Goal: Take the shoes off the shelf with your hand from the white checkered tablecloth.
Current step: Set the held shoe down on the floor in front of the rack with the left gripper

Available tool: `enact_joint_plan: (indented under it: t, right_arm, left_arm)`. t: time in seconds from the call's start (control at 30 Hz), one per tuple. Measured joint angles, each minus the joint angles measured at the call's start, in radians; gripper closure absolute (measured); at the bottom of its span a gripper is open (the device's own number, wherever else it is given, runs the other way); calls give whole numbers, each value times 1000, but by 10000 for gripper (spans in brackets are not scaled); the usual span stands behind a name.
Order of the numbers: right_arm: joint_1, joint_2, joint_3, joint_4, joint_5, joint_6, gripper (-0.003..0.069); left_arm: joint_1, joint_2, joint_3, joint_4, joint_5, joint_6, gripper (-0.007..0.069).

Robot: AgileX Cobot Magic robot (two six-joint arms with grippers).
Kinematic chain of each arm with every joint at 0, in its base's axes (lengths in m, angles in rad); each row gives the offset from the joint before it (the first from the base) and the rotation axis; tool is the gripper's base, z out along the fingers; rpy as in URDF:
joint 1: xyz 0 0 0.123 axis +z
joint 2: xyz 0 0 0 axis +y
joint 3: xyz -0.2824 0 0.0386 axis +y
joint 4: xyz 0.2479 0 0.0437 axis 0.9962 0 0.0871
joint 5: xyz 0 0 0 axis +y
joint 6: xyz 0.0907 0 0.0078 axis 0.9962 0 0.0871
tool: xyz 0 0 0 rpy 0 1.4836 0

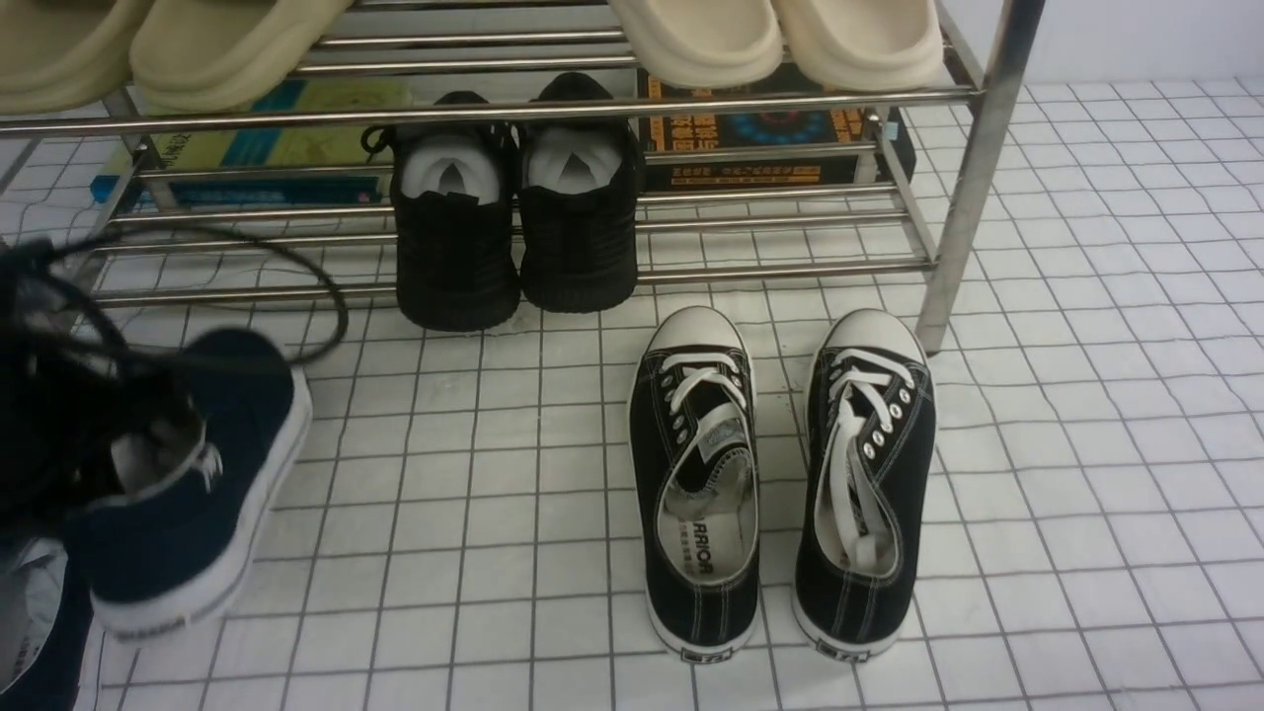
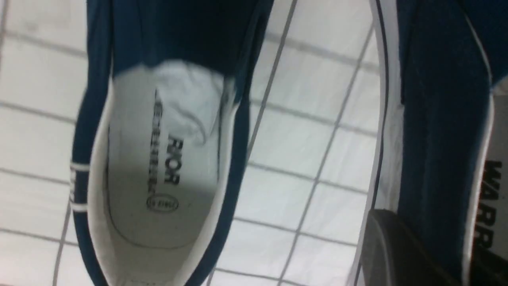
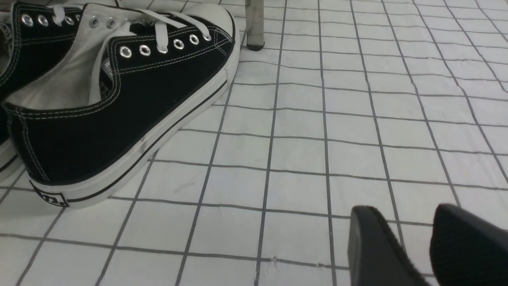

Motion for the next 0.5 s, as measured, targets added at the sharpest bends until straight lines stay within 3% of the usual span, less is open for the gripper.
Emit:
enact_joint_plan:
  t: [0.23, 0.5]
  right_arm:
    - [0, 0, 0, 0, 0, 0, 420]
    - [0, 0, 0, 0, 0, 0, 420]
  left_arm:
    - [0, 2, 120, 54, -168, 2, 596]
    - [0, 26, 127, 82, -226, 3, 573]
